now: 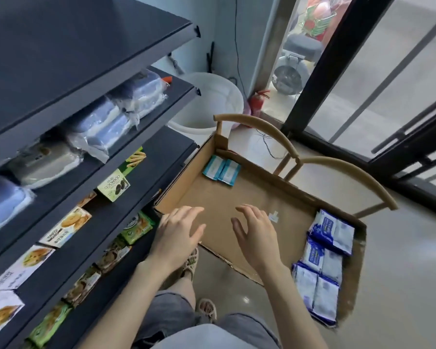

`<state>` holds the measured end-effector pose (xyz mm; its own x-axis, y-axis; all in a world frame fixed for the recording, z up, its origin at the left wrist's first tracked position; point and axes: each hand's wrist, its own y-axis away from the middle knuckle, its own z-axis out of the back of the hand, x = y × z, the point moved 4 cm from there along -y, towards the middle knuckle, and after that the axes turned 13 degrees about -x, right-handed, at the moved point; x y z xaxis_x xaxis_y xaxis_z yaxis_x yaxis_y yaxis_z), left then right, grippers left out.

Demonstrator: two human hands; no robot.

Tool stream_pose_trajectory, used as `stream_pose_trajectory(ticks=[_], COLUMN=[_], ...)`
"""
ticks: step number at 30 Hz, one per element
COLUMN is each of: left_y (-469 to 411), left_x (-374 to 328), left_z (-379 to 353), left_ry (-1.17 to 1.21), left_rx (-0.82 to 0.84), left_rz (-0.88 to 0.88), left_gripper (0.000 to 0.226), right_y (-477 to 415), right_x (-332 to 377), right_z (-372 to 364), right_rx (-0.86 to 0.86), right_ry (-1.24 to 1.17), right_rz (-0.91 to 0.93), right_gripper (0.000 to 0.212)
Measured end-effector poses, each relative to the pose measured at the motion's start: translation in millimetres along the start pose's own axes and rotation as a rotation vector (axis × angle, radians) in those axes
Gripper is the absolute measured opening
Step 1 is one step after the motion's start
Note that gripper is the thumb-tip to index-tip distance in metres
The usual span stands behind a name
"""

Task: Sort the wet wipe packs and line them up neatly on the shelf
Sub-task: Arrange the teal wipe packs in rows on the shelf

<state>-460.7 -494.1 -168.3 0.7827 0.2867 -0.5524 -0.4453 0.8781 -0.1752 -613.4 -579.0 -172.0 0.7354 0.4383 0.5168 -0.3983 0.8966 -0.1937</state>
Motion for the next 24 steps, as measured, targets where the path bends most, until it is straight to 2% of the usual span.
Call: stream_pose_trajectory(ticks=[8, 19, 24], left_y=[-118, -257, -284], left_x=[20, 90, 131], left_z=[-45, -174, -251], left_ry=[0.030, 0.092, 0.071], left_rx=[0.131, 0.388, 0.422], left_rz=[-0.013, 0.204, 0.351], left_gripper=[0.037, 0.038, 0.039], right_y=[-92, -214, -239], right_x=[-27, -93, -140], right_z=[-43, -160, -231], right_rx=[0.007, 0.121, 0.198], right_ry=[0.000, 0.006, -0.018], right_rz=[-0.161, -0.463, -0.583], right_gripper=[0.032, 0.033, 0.033])
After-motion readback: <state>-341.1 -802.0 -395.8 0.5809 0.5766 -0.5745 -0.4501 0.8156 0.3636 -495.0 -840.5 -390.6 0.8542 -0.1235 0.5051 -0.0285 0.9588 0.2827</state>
